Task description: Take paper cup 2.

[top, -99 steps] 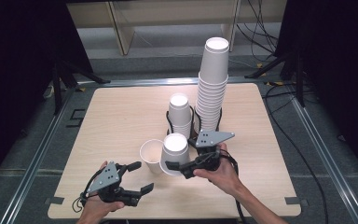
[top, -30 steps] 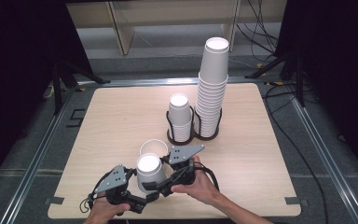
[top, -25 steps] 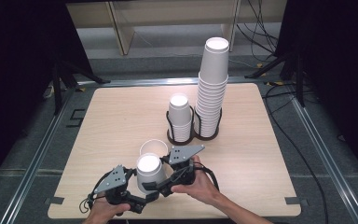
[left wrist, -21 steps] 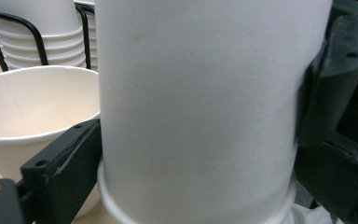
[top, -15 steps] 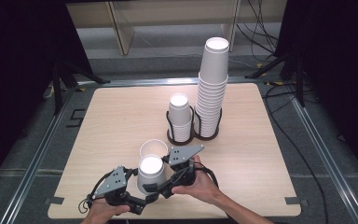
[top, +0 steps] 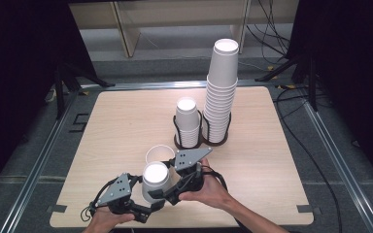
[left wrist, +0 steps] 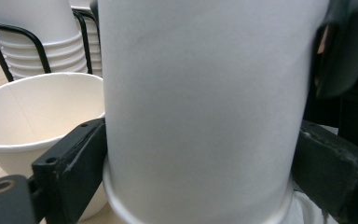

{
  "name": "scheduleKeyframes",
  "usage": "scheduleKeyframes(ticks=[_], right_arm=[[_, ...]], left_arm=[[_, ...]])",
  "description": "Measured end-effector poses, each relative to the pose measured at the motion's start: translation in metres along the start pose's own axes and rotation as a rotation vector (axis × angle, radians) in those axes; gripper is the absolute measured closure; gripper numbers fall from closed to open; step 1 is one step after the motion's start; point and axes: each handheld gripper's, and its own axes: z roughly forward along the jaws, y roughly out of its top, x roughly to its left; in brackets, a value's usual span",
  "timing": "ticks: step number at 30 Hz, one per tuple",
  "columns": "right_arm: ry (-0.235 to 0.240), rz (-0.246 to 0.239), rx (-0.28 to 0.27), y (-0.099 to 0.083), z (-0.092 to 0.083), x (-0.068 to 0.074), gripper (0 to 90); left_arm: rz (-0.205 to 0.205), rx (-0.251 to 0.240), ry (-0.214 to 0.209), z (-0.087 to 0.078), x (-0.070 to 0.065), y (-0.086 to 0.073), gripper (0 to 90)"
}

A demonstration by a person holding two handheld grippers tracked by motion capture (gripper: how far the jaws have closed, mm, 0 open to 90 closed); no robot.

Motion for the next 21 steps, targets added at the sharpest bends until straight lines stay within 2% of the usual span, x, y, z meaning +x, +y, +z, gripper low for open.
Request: scheduleKeyframes(ticks=[1,2,5,7,9,10,11,15,18,19,20,21], right_arm=[[-0.003,-0.026,-0.007,0.002,0.0,-0.001,15.0],[-0.006,-0.014,-0.001,0.003,-0.001,0.0,15.0],[-0.004,-0.018,0.012,0.008,-0.002,0.001,15.0],[-0.011,-0.039,0.022,0.013,-0.004,0.0,15.0],[-0.01,-0.046,0.051,0.018,-0.006,0.0,15.0],[-0.008,-0.053,0.067,0.022,-0.006,0.0,15.0],[-0.013,-0.064,0.085,0.024,-0.006,0.0,15.0],[-0.003,-0.083,0.148,0.035,-0.008,0.001,15.1],[-0.002,-0.102,0.199,0.042,-0.008,0.002,15.1],[0.002,-0.066,0.227,0.043,-0.009,0.004,15.2],[0.008,-0.062,0.245,0.044,-0.01,0.004,15.3],[0.007,-0.108,0.245,0.046,-0.009,0.001,15.2]], left_arm=[[0.0,0.0,0.001,0.0,0.0,0.0,8.8],[0.002,0.001,0.002,0.0,0.0,0.0,9.0],[0.004,0.001,0.003,0.0,0.0,0.0,9.2],[0.011,0.006,0.003,0.0,0.0,0.001,9.5],[0.017,0.007,-0.001,0.0,0.0,0.001,9.6],[0.04,0.02,0.004,-0.001,0.002,0.001,9.6],[0.023,0.011,0.003,0.0,0.001,0.001,9.7],[0.015,0.012,0.006,0.0,-0.001,0.001,9.8],[0.026,0.023,0.004,-0.001,0.0,0.0,9.9],[0.026,0.024,0.005,0.0,0.0,0.0,9.9],[0.018,0.017,0.006,0.0,-0.001,0.0,9.9],[0.02,0.019,0.006,0.0,0.0,0.0,9.9]])
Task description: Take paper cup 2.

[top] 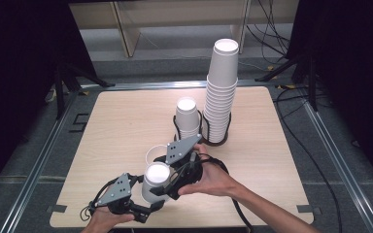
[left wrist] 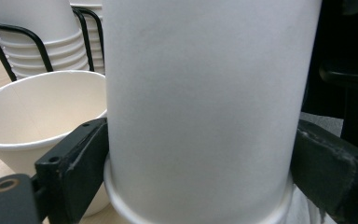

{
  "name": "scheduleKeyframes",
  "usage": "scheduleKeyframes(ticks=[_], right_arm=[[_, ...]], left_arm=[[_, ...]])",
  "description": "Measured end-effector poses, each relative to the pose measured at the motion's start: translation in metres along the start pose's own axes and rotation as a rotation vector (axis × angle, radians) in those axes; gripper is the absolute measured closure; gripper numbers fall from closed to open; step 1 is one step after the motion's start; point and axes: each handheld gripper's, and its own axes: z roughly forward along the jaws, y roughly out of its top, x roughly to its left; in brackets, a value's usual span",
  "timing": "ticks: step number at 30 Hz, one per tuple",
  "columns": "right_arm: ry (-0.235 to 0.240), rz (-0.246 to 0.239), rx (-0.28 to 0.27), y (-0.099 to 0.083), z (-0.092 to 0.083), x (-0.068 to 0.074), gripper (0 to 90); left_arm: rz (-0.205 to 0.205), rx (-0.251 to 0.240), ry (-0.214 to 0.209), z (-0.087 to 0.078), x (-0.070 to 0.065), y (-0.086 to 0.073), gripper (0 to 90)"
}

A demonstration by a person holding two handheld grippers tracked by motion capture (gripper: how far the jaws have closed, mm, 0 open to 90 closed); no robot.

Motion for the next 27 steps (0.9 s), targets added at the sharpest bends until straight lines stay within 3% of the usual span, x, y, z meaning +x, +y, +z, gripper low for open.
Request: scheduleKeyframes(ticks=[6,7,9,10,11,12,17,19,21,23,25,26,27], right_arm=[[0.02,-0.018,0.087,0.006,0.0,0.0,15.3],[0.022,0.023,0.107,0.006,-0.001,0.003,15.4],[0.025,0.023,0.128,0.007,-0.001,0.003,15.3],[0.026,0.02,0.132,0.007,-0.001,0.003,15.4],[0.03,-0.03,0.127,0.008,0.001,0.0,15.4],[0.03,-0.038,0.138,0.008,0.001,-0.001,15.3],[0.054,-0.035,0.178,0.01,0.003,-0.001,18.4],[0.05,-0.003,0.2,0.01,0.002,0.002,20.0],[0.051,-0.008,0.22,0.011,0.002,0.002,20.1],[0.06,-0.047,0.232,0.012,0.003,-0.001,20.1],[0.054,-0.011,0.258,0.012,0.002,0.002,21.0],[0.052,-0.014,0.27,0.012,0.003,0.002,21.2],[0.067,-0.058,0.262,0.012,0.005,0.0,21.2]], left_arm=[[0.015,0.013,0.0,-0.001,0.0,0.001,10.1],[0.018,0.011,-0.001,0.0,0.0,0.0,10.1],[0.021,0.012,-0.001,0.0,0.0,0.0,10.1],[0.026,0.02,0.003,-0.001,0.0,0.0,10.2],[0.031,0.026,-0.001,-0.001,0.0,0.0,10.2],[0.032,0.032,0.001,-0.001,0.0,0.0,10.3],[0.032,0.045,-0.006,0.001,-0.002,0.0,10.4],[0.028,0.044,-0.014,0.001,-0.003,0.0,10.5],[0.037,0.047,-0.017,0.001,-0.003,-0.001,10.5],[0.036,0.052,-0.021,0.001,-0.003,-0.001,10.5],[0.038,0.057,-0.019,0.001,-0.003,-0.001,10.5],[0.04,0.058,-0.022,0.001,-0.003,-0.001,10.5],[0.041,0.056,-0.024,0.001,-0.004,-0.001,10.5]])
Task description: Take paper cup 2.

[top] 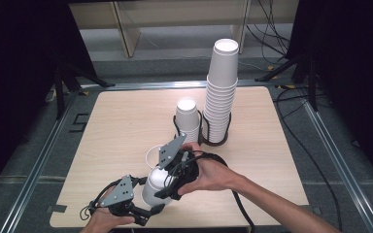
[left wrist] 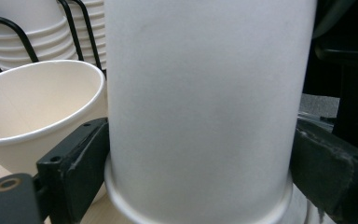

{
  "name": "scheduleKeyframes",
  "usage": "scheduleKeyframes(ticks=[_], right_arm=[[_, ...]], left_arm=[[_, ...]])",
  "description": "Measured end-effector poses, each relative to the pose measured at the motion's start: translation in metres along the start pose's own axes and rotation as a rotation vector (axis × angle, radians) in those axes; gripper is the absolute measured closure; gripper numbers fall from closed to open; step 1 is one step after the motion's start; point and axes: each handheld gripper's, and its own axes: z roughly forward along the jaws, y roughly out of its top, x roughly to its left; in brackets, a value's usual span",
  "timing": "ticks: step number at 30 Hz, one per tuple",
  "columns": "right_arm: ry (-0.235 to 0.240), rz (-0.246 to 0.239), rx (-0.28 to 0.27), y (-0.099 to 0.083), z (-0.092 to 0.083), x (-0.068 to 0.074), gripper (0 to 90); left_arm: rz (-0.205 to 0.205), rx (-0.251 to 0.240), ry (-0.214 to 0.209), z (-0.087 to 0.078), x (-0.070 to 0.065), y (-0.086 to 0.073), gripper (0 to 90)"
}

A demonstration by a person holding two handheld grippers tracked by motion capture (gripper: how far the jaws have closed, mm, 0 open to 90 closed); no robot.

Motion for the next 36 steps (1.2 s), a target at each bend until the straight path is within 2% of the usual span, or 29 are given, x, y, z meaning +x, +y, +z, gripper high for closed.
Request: scheduleKeyframes(ticks=[1,2,5,7,8,10,11,13,14,15,16,17,18,21,22,23,24,25,29,30,32,33,34,36], right_arm=[[-0.012,-0.019,0.014,0.0,0.0,-0.001,22.4],[-0.012,-0.024,0.012,0.0,0.0,-0.002,22.9],[-0.004,-0.037,0.033,0.002,0.0,-0.001,23.6],[0.003,-0.041,0.04,0.004,0.001,0.001,23.9],[-0.006,-0.022,0.061,0.004,-0.001,0.002,23.9],[-0.002,-0.018,0.065,0.004,-0.001,0.003,24.0],[0.016,-0.045,0.049,0.005,0.001,0.001,24.1],[0.019,-0.045,0.057,0.005,0.001,0.0,24.1],[0.038,-0.036,0.032,0.004,0.002,0.0,24.0],[0.041,-0.038,0.032,0.004,0.002,0.0,23.9],[0.041,-0.042,0.04,0.005,0.002,0.0,23.8],[0.028,-0.012,0.064,0.005,0.0,0.003,23.7],[0.032,-0.049,0.063,0.007,0.001,0.001,23.3],[0.048,-0.049,0.07,0.008,0.005,0.002,22.9],[0.03,-0.033,0.101,0.008,0.004,0.004,22.8],[0.047,-0.065,0.086,0.009,0.008,0.002,22.8],[0.047,-0.035,0.099,0.009,0.007,0.004,22.6],[0.047,-0.065,0.098,0.01,0.008,0.002,22.3],[0.056,-0.07,0.103,0.011,0.012,0.003,22.1],[0.071,-0.059,0.082,0.011,0.014,0.003,22.2],[0.055,-0.071,0.123,0.013,0.012,0.003,22.3],[0.054,-0.074,0.116,0.013,0.012,0.003,22.6],[0.069,-0.069,0.087,0.012,0.014,0.004,22.8],[0.067,-0.067,0.083,0.013,0.013,0.004,23.0]], left_arm=[[0.001,0.001,0.001,0.0,0.0,0.0,10.6],[0.0,-0.012,-0.006,0.001,0.0,-0.001,10.6],[0.002,0.0,-0.007,0.001,-0.001,-0.001,10.7],[0.013,0.01,-0.007,0.001,-0.001,-0.001,10.6],[0.015,0.013,-0.005,0.001,-0.001,-0.001,10.6],[0.021,0.016,-0.006,0.001,-0.001,-0.001,10.7],[0.025,0.017,-0.007,0.001,-0.001,-0.001,10.7],[0.031,0.004,-0.007,0.001,-0.002,-0.001,11.1],[0.035,0.012,0.001,0.0,-0.003,0.0,11.5],[0.04,0.012,-0.002,0.0,-0.003,0.0,11.7],[0.055,0.024,-0.003,-0.001,-0.002,0.001,11.9],[0.051,0.015,-0.002,0.0,-0.003,0.001,12.1],[0.054,0.017,-0.004,0.0,-0.003,0.001,12.3],[0.051,0.025,-0.009,0.001,-0.005,0.001,12.3],[0.05,0.018,-0.014,0.002,-0.005,0.0,12.3],[0.052,0.021,-0.013,0.002,-0.005,0.0,12.3],[0.06,0.033,-0.01,0.001,-0.005,0.001,12.4],[0.063,0.033,-0.008,0.001,-0.005,0.001,12.4],[0.069,0.036,-0.01,0.0,-0.005,0.001,12.6],[0.066,0.035,-0.011,0.0,-0.005,0.001,12.6],[0.066,0.03,-0.011,0.0,-0.005,0.001,12.7],[0.069,0.033,-0.01,0.0,-0.005,0.001,12.7],[0.073,0.034,-0.013,-0.001,-0.004,0.001,12.7],[0.055,0.011,-0.019,0.0,-0.004,0.001,12.1]])
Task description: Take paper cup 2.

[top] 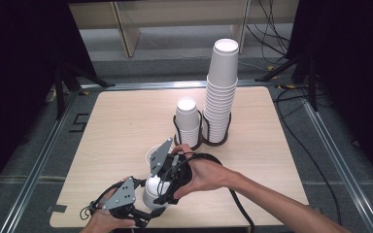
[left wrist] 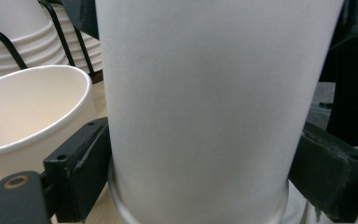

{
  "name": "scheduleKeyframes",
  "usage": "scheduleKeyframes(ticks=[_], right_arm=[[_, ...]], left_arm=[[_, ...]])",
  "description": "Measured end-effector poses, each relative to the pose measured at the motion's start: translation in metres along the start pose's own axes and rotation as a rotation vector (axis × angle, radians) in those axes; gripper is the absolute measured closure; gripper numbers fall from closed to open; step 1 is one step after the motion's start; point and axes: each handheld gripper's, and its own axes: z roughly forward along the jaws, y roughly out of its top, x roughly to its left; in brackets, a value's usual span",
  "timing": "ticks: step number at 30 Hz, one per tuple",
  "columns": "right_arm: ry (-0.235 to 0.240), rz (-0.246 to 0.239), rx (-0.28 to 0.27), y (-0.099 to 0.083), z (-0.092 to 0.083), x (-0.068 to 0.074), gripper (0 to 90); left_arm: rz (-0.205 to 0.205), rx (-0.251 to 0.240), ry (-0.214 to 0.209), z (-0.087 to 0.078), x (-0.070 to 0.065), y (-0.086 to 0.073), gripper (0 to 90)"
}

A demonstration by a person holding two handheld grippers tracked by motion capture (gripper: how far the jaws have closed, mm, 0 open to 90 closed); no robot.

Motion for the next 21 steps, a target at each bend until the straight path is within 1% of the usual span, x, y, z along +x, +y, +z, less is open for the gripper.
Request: scheduleKeyframes(ticks=[1,2,3,4,5,6,7,8,9,10,11,12,13,14,15,16,17,18,19,20,21], right_arm=[[-0.011,-0.004,0.007,0.0,-0.001,0.0,23.1],[-0.017,-0.004,0.018,0.0,-0.004,0.0,23.1],[-0.016,0.03,0.002,-0.001,-0.004,0.001,23.1],[-0.032,-0.011,0.014,0.0,-0.006,-0.001,23.2],[-0.035,-0.017,0.01,0.0,-0.007,-0.001,23.2],[-0.023,-0.015,-0.011,-0.001,-0.006,-0.002,23.2],[-0.025,-0.012,-0.025,-0.002,-0.006,-0.001,23.2],[-0.014,-0.01,-0.016,-0.002,-0.007,-0.001,23.2],[-0.026,-0.028,-0.026,-0.003,-0.007,-0.002,23.2],[-0.035,0.002,-0.02,-0.004,-0.01,0.001,23.3],[-0.037,0.0,-0.024,-0.005,-0.011,0.001,23.4],[-0.029,0.001,-0.038,-0.006,-0.011,0.0,23.4],[-0.054,-0.003,-0.03,-0.006,-0.014,0.0,23.4],[-0.045,0.006,-0.05,-0.008,-0.013,0.0,23.5],[-0.062,0.011,-0.05,-0.009,-0.016,0.0,23.5],[-0.069,0.036,-0.052,-0.01,-0.018,0.001,23.6],[-0.067,0.012,-0.072,-0.011,-0.019,-0.001,23.6],[-0.072,0.014,-0.079,-0.012,-0.02,-0.001,23.6],[-0.078,0.023,-0.099,-0.015,-0.022,-0.001,23.6],[-0.081,0.023,-0.109,-0.016,-0.023,-0.002,23.6],[-0.087,0.038,-0.135,-0.019,-0.026,-0.002,23.6]], left_arm=[[0.004,0.004,0.001,-0.001,0.001,0.0,11.4],[-0.009,-0.011,0.0,0.0,0.001,0.0,10.5],[-0.015,-0.018,0.003,0.0,0.002,-0.001,9.5],[-0.024,-0.035,-0.001,0.001,0.002,-0.001,8.7],[-0.023,-0.033,0.0,0.001,0.003,-0.001,7.9],[-0.029,-0.041,-0.005,0.001,0.003,-0.001,7.3],[-0.036,-0.042,-0.006,0.0,0.003,-0.001,7.2],[-0.039,-0.049,-0.007,0.0,0.003,-0.001,7.1],[-0.041,-0.051,-0.009,-0.001,0.003,0.0,7.1],[-0.049,-0.056,-0.014,-0.001,0.003,0.0,7.0],[-0.062,-0.078,-0.02,0.0,0.004,-0.001,7.1],[-0.071,-0.089,-0.02,0.0,0.005,-0.001,7.2],[-0.062,-0.081,-0.015,-0.002,0.007,-0.001,7.2],[-0.07,-0.085,-0.007,-0.003,0.007,-0.001,7.3],[-0.066,-0.092,-0.009,-0.004,0.008,-0.001,7.3],[-0.077,-0.101,-0.001,-0.005,0.008,0.0,7.6],[-0.082,-0.106,0.0,-0.005,0.009,0.001,8.9],[-0.088,-0.113,-0.002,-0.006,0.01,0.001,8.6],[-0.086,-0.097,0.008,-0.008,0.01,0.002,8.5],[-0.098,-0.112,0.017,-0.008,0.01,0.002,8.5],[-0.098,-0.12,0.019,-0.008,0.01,0.002,8.6]])
